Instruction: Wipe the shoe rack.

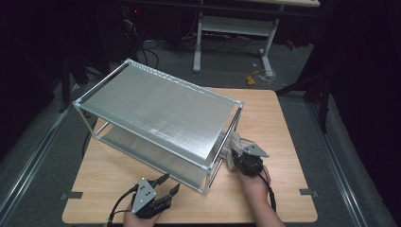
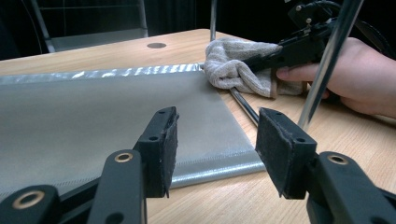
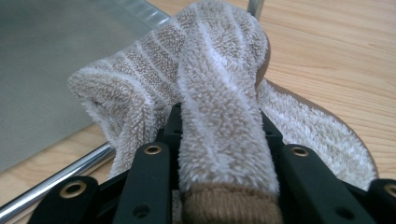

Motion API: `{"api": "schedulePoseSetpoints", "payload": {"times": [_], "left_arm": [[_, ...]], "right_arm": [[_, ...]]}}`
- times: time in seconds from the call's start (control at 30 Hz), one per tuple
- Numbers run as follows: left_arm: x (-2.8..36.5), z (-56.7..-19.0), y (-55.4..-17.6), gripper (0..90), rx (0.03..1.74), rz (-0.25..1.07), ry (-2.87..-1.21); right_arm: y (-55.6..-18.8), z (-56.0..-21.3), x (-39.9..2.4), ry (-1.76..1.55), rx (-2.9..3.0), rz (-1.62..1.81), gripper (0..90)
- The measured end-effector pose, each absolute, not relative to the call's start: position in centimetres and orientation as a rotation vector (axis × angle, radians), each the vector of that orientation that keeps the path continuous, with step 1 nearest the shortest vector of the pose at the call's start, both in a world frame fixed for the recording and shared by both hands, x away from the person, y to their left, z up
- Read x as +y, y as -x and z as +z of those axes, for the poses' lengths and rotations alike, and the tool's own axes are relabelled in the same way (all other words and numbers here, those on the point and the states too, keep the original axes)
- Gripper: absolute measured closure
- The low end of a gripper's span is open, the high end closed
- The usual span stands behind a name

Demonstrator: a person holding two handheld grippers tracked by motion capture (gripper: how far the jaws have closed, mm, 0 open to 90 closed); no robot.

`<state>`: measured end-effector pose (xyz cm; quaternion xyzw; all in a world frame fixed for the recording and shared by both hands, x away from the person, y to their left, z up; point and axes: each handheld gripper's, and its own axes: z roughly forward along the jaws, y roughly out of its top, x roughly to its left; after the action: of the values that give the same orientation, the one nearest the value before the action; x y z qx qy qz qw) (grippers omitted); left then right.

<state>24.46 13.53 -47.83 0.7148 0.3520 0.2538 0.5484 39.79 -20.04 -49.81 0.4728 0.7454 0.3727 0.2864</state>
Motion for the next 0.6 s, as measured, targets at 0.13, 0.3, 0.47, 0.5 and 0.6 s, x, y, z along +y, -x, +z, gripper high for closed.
{"api": "schedulePoseSetpoints", "payload": {"times": [0.13, 0.3, 0.47, 0.5, 0.6], "left_arm": [[13.6, -47.9, -24.5, 48.4, 0.836, 0.602, -1.694], [13.6, -47.9, -24.5, 48.4, 0.838, 0.599, -1.694], [13.5, -47.9, -24.5, 48.4, 0.838, 0.6, -1.694], [13.5, -47.9, -24.5, 48.4, 0.837, 0.6, -1.695], [13.4, -47.9, -24.5, 48.3, 0.837, 0.6, -1.696]], "right_arm": [[-39.7, -49.7, -20.2, -1.26, 1.994, 1.008, 67.3], [-38.6, -49.1, -19.9, -1.23, 2.0, 1.035, 67.4], [-37.4, -48.5, -20.0, -1.21, 1.988, 1.08, 67.6], [-37.1, -48.4, -20.0, -1.209, 1.985, 1.084, 67.7], [-36.5, -48.2, -20.2, -1.197, 1.975, 1.097, 68.0]]}}
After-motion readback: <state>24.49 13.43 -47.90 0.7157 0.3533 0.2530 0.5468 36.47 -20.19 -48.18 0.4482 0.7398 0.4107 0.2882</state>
